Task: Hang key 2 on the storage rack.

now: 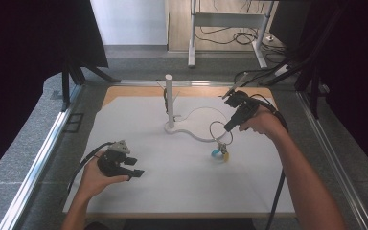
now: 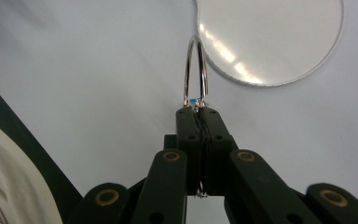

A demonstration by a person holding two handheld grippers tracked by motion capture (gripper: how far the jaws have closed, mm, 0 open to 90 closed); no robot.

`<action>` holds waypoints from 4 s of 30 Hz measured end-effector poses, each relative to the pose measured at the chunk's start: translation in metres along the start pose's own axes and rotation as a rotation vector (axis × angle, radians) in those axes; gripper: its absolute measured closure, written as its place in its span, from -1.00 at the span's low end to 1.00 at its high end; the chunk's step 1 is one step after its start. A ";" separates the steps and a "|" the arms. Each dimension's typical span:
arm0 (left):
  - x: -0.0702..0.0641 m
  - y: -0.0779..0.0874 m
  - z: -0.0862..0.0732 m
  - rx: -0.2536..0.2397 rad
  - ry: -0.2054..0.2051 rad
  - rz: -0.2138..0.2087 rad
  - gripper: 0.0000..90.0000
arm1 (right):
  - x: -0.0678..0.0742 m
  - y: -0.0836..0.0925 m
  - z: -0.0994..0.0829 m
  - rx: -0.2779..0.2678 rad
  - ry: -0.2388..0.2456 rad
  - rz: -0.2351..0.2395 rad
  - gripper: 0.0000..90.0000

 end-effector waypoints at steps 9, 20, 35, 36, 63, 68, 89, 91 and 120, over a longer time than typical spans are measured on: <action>0.001 0.002 0.000 -0.004 0.001 0.000 -0.05 | 0.000 0.024 0.013 -0.035 -0.003 -0.033 0.95; 0.001 0.003 0.000 -0.005 -0.001 -0.002 -0.05 | 0.000 0.025 0.026 -0.032 0.001 -0.029 0.95; 0.002 0.004 0.000 -0.011 0.000 -0.006 -0.05 | -0.003 0.024 0.049 -0.040 -0.003 -0.029 0.95; 0.003 0.004 0.000 -0.011 0.000 -0.007 -0.05 | -0.003 0.024 0.051 -0.042 0.000 -0.026 0.95; 0.002 0.005 0.000 -0.019 0.008 -0.020 -0.05 | -0.008 0.016 0.083 -0.070 -0.018 -0.022 0.95; 0.002 0.006 0.001 -0.020 0.011 -0.024 -0.05 | -0.010 0.016 0.088 -0.081 -0.024 -0.029 0.95; 0.001 0.007 0.002 -0.040 0.016 -0.055 -0.06 | -0.012 0.002 0.114 -0.079 -0.026 -0.051 0.95; 0.002 0.007 0.002 -0.040 0.013 -0.055 -0.06 | -0.013 0.001 0.115 -0.076 -0.025 -0.054 0.95; 0.004 0.010 0.002 -0.047 0.017 -0.060 -0.06 | -0.016 -0.020 0.147 -0.069 -0.018 -0.086 0.95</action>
Point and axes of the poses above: each handheld gripper's, and its own axes: y roughly backward along the jaws, z roughly out of its top, x roughly to its left, the point moved 1 cm from there along -y, roughly forward along the jaws, and after that the axes turned 9 degrees about z, right-handed, at the moved point
